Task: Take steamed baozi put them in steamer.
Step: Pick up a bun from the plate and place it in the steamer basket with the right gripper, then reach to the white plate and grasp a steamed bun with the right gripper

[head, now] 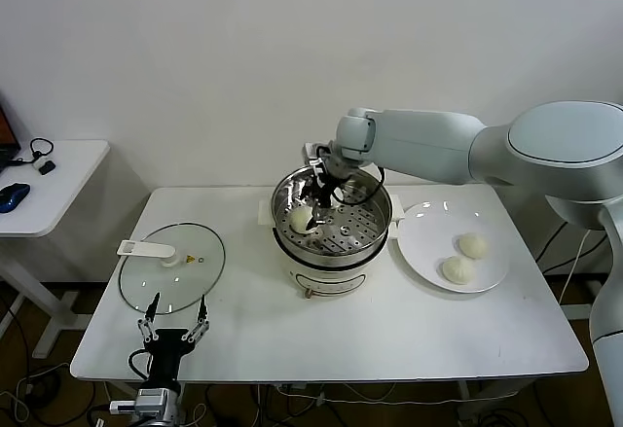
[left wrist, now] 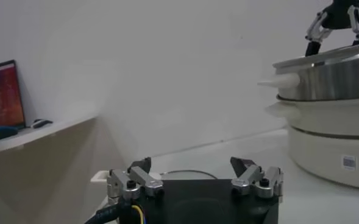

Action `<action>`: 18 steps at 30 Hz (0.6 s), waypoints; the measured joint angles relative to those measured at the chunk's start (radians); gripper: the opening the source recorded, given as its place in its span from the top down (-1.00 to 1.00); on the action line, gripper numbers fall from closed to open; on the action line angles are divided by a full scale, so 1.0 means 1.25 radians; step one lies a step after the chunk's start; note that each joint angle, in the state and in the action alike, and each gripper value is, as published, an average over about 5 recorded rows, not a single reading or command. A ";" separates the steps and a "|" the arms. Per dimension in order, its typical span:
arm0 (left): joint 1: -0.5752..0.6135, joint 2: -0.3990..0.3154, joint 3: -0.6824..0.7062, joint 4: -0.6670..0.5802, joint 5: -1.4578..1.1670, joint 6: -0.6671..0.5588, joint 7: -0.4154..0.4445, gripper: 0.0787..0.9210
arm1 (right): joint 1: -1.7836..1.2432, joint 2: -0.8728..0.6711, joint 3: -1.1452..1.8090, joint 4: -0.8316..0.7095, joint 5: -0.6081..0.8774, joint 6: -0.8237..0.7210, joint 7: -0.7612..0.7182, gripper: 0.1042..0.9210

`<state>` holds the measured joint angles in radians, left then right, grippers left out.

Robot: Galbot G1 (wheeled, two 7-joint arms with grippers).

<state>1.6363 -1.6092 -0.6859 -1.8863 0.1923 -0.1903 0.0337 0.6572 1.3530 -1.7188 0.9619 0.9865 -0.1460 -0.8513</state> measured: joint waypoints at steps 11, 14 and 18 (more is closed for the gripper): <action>0.012 0.000 0.004 -0.019 0.003 0.003 0.000 -0.77 | 0.108 -0.059 -0.055 0.049 0.037 0.042 -0.097 -0.76; 0.014 0.000 0.008 -0.024 0.006 0.003 0.000 -0.77 | 0.150 -0.083 -0.083 0.057 0.042 0.065 -0.138 -0.76; 0.018 0.000 0.014 -0.027 0.011 0.003 0.000 -0.77 | 0.202 -0.119 -0.123 0.063 0.039 0.097 -0.189 -0.76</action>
<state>1.6583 -1.6092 -0.6682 -1.9199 0.2063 -0.1871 0.0343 0.9102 1.2041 -1.8728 1.0404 1.0353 -0.0249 -1.0872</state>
